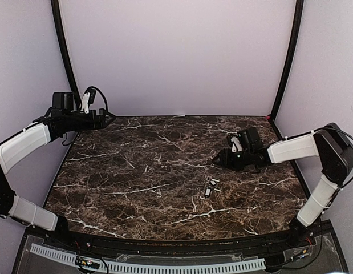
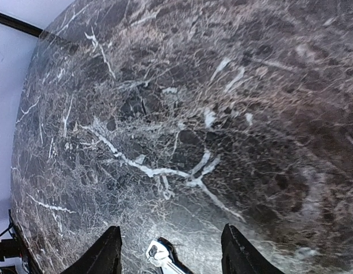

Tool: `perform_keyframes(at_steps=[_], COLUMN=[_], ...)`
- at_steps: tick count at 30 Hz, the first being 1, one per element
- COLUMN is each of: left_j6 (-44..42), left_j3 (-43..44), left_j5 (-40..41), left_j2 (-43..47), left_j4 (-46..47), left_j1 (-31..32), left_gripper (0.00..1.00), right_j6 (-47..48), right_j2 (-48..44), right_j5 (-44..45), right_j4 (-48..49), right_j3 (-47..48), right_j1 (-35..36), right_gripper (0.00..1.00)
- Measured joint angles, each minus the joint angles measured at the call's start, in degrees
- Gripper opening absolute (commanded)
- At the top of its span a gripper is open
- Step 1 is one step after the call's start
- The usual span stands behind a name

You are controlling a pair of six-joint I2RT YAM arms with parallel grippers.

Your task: Remove the keys from the keyring

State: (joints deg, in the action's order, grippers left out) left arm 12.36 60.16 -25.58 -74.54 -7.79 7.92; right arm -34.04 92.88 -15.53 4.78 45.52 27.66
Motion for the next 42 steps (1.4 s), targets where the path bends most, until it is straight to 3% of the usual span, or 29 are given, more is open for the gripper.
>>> perform_keyframes(at_steps=[9, 15, 29, 37, 42], left_j6=[-2.2, -2.7, -2.7, -2.7, -2.7], left_j3=[-0.3, -0.7, -1.4, -1.5, -1.7], left_j5=[3.3, 4.2, 4.5, 4.5, 4.5], left_j2=[0.8, 3.2, 5.3, 6.3, 6.5], left_j4=[-1.2, -1.3, -1.2, -1.2, -1.0], left_j1=[0.0, 0.0, 0.0, 0.0, 0.0], left_gripper=[0.89, 0.89, 0.89, 0.89, 0.89], right_j6=[-13.7, -19.1, -21.2, -21.3, -21.4], right_j2=[5.2, 5.4, 9.0, 9.0, 9.0], right_j5=[4.1, 6.6, 13.5, 18.4, 19.6], right_j4=[-0.7, -2.4, -10.8, -14.8, -15.3], right_j3=[1.6, 2.2, 8.4, 9.4, 9.4], right_j1=[5.4, 7.7, 13.0, 14.4, 15.0], right_gripper=[0.55, 0.46, 0.29, 0.14, 0.13])
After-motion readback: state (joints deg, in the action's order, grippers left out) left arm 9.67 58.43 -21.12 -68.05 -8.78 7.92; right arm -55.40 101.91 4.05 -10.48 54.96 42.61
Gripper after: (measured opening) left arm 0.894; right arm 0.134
